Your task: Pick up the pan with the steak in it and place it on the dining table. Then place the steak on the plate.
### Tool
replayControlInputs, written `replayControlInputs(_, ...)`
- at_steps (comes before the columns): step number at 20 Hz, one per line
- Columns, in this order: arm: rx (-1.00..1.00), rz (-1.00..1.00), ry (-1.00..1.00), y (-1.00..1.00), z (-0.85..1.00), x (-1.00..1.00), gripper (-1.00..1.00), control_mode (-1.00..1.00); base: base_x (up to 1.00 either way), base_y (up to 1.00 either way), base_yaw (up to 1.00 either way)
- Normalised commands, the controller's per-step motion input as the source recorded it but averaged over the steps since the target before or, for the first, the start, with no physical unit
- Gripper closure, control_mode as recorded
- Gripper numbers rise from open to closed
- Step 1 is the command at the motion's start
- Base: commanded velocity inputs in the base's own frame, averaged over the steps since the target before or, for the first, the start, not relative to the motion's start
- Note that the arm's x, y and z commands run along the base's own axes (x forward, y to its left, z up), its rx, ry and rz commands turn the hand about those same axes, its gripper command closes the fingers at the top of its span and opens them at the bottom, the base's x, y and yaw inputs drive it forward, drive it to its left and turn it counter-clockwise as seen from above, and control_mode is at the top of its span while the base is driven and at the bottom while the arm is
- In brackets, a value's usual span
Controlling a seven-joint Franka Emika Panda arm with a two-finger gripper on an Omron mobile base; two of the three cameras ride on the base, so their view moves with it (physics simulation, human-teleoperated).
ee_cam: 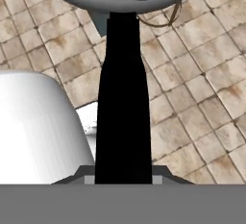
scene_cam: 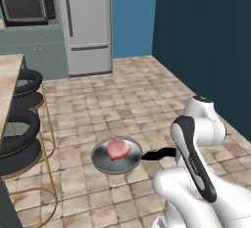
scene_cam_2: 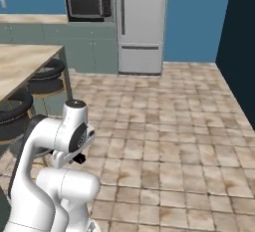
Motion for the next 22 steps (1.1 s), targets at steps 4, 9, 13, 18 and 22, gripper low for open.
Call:
replayControlInputs(4,0.00,0.00,0.00,0.00,0.00,0.00,1.00,1.00,1.00,-0.32,0.00)
replayControlInputs(9,0.00,0.00,0.00,0.00,0.00,0.00,1.00,1.00,1.00,-0.29,0.00)
replayControlInputs(13,0.00,0.00,0.00,0.00,0.00,0.00,1.00,1.00,1.00,-0.23,0.00)
replayControlInputs(18,0.00,0.00,0.00,0.00,0.00,0.00,1.00,1.00,1.00,-0.21,0.00)
replayControlInputs(22,0.00,0.00,0.00,0.00,0.00,0.00,1.00,1.00,1.00,-0.21,0.00)
